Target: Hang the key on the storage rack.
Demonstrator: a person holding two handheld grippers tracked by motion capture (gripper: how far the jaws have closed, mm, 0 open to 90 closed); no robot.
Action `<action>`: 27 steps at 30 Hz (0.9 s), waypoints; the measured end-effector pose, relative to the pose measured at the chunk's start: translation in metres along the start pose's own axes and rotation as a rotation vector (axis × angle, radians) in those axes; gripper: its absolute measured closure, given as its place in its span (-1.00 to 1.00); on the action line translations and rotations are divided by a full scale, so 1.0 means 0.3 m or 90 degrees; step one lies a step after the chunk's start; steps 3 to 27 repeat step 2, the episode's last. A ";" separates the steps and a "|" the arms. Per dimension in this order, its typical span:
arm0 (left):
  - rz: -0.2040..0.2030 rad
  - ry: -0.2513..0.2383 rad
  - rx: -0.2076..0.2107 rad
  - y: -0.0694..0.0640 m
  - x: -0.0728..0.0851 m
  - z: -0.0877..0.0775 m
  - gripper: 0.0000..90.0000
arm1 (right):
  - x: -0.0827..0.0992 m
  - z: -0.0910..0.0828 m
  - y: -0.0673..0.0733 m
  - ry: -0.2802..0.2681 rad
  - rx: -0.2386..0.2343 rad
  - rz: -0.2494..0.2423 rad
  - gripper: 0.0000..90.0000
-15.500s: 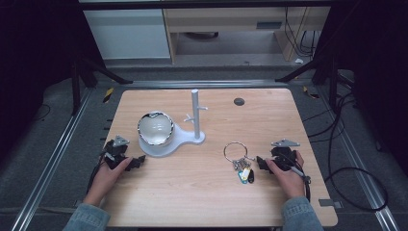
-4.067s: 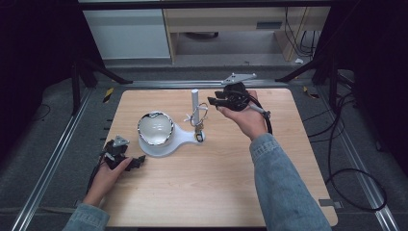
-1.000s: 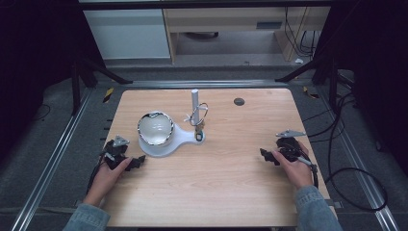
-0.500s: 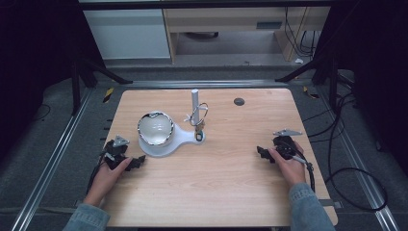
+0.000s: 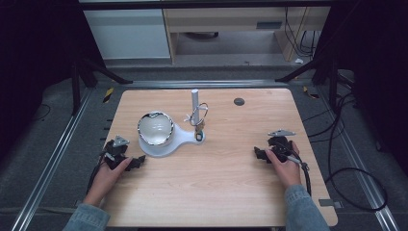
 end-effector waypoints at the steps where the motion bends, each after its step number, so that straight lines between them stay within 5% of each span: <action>1: 0.000 0.000 0.000 0.000 0.000 0.000 -1.00 | 0.000 0.000 0.000 0.001 0.001 0.003 -0.93; 27: 0.000 0.000 0.000 0.000 0.000 0.000 -1.00 | 0.000 0.000 0.000 0.001 0.001 0.003 -0.93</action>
Point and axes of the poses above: each handheld gripper's, and its own axes: z roughly forward along the jaws, x roughly out of its underside, y roughly to its left, the point moved 1 cm from there along z, roughly forward along the jaws, and after that the axes turned 7 degrees about -x, right-handed, at the moved point
